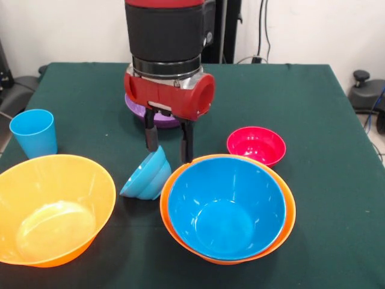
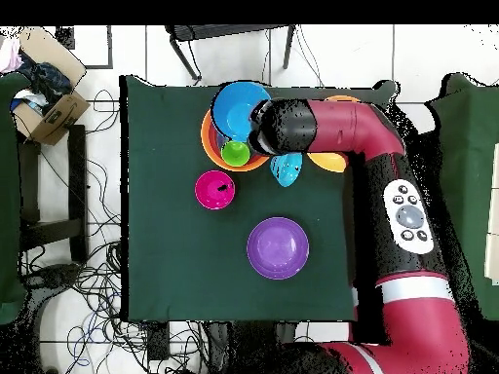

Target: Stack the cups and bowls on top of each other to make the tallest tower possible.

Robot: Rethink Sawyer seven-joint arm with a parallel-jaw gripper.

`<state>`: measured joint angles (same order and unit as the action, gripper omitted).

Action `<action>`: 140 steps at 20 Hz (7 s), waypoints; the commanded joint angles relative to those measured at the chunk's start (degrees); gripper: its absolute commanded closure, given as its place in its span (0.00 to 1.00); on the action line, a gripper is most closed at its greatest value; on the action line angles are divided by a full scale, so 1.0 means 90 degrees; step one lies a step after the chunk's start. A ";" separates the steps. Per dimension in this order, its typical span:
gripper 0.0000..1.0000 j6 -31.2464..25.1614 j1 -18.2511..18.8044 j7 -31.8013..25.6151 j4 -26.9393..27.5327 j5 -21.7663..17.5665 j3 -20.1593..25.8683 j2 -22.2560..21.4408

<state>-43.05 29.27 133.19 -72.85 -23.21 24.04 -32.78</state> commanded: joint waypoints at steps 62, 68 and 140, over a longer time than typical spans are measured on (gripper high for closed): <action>0.00 0.1002 -0.0769 0.0639 -0.0725 0.1100 -0.0830 0.0186; 0.00 0.0984 -0.0735 0.0455 -0.0487 0.1131 -0.0782 0.0366; 0.00 0.1760 -0.0768 0.0332 -0.0737 0.1231 -0.1075 0.0740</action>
<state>-30.78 23.42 133.19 -75.88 -10.96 14.52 -29.18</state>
